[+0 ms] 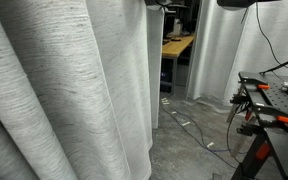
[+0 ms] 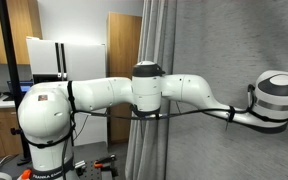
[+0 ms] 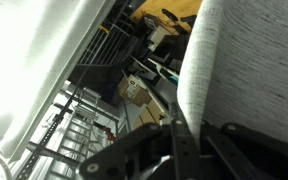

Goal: Close the curtain

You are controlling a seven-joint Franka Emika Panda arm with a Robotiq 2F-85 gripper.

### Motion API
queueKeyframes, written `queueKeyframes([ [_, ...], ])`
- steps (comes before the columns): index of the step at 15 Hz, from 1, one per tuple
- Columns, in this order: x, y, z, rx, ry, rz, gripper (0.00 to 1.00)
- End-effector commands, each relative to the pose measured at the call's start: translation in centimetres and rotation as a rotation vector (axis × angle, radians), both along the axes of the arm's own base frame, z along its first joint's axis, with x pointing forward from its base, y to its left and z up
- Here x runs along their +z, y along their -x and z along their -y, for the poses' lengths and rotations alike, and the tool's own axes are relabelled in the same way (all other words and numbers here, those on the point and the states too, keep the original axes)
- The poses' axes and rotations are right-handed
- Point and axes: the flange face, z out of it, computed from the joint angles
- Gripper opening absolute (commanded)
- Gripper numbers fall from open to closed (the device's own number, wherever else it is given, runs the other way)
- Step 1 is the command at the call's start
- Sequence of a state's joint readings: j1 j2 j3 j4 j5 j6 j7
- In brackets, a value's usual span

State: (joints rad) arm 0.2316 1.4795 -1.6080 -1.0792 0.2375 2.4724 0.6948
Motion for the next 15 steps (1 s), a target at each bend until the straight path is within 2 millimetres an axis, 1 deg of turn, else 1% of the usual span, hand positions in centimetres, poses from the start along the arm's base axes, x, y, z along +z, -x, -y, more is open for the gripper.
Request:
queueKeyframes([
  [1, -2.9, -1.2, 2.0, -0.089, 0.001, 0.02, 0.0],
  [3, -2.8, -1.0, 2.8, -0.14, 0.021, 0.025, 0.0],
  [7, -2.2, 0.7, 5.7, -0.273, 0.036, 0.041, 0.0],
  [9, -2.7, 1.3, 6.7, -0.305, 0.033, 0.039, 0.0],
  [10, -3.0, 1.4, 7.0, -0.309, 0.027, 0.036, 0.0],
  [11, -4.2, 1.3, 7.0, -0.308, 0.016, 0.024, 0.0],
  [13, -4.2, 1.3, 7.0, -0.304, 0.009, 0.031, 0.0],
  [15, -4.0, 0.9, 6.4, -0.286, 0.016, 0.039, 0.0],
])
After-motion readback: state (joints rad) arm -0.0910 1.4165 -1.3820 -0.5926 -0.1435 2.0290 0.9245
